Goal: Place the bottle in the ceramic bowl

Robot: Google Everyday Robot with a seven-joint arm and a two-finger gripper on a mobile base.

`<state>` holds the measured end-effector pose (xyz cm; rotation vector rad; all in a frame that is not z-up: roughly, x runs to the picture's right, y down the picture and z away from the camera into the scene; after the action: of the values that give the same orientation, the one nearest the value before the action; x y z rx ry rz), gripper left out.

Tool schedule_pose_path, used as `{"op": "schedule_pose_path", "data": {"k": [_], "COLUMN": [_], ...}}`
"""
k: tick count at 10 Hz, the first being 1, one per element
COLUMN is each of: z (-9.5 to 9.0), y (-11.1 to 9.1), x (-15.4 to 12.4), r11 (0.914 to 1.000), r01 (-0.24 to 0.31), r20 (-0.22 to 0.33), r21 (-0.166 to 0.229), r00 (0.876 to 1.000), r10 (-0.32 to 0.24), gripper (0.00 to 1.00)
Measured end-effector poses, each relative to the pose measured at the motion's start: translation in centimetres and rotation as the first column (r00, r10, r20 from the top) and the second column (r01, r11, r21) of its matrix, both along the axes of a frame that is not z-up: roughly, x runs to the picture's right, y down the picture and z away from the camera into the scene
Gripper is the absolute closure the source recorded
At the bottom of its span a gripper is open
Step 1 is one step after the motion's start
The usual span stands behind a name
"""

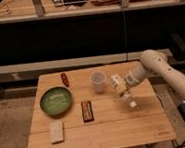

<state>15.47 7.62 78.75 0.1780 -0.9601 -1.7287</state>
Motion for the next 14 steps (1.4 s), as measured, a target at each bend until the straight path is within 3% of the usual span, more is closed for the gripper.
{"op": "schedule_pose_path", "data": {"k": [2, 4, 6, 7, 8, 10, 11, 13, 14], "z": [-1.8, -3.1, -3.3, -3.3, -3.2, -2.4, -1.9, 0.4, 2.2], "y": [-1.6, -4.1, -5.8, -6.8, -7.4, -7.9, -7.9, -7.8, -8.1], "x": [-1.8, -5.3, -9.8, -13.2, -15.5, -20.7, -22.0, -24.9, -26.5], "r11": [0.9985, 0.9913, 0.9813, 0.9757, 0.9745, 0.9768, 0.9776, 0.9763, 0.9764], "r01": [0.047, 0.111, 0.166, 0.191, 0.195, 0.196, 0.196, 0.200, 0.184], "r20": [0.052, 0.117, 0.181, 0.231, 0.265, 0.344, 0.359, 0.359, 0.336], "r21": [0.029, 0.070, 0.097, 0.107, 0.110, 0.086, 0.076, 0.083, 0.114], "r00": [0.997, 0.986, 0.967, 0.950, 0.939, 0.914, 0.909, 0.908, 0.918], "r10": [-0.048, -0.119, -0.182, -0.212, -0.218, -0.214, -0.211, -0.216, -0.212], "gripper": [0.85, 0.85, 0.85, 0.85, 0.85, 0.85, 0.85, 0.85, 0.85]}}
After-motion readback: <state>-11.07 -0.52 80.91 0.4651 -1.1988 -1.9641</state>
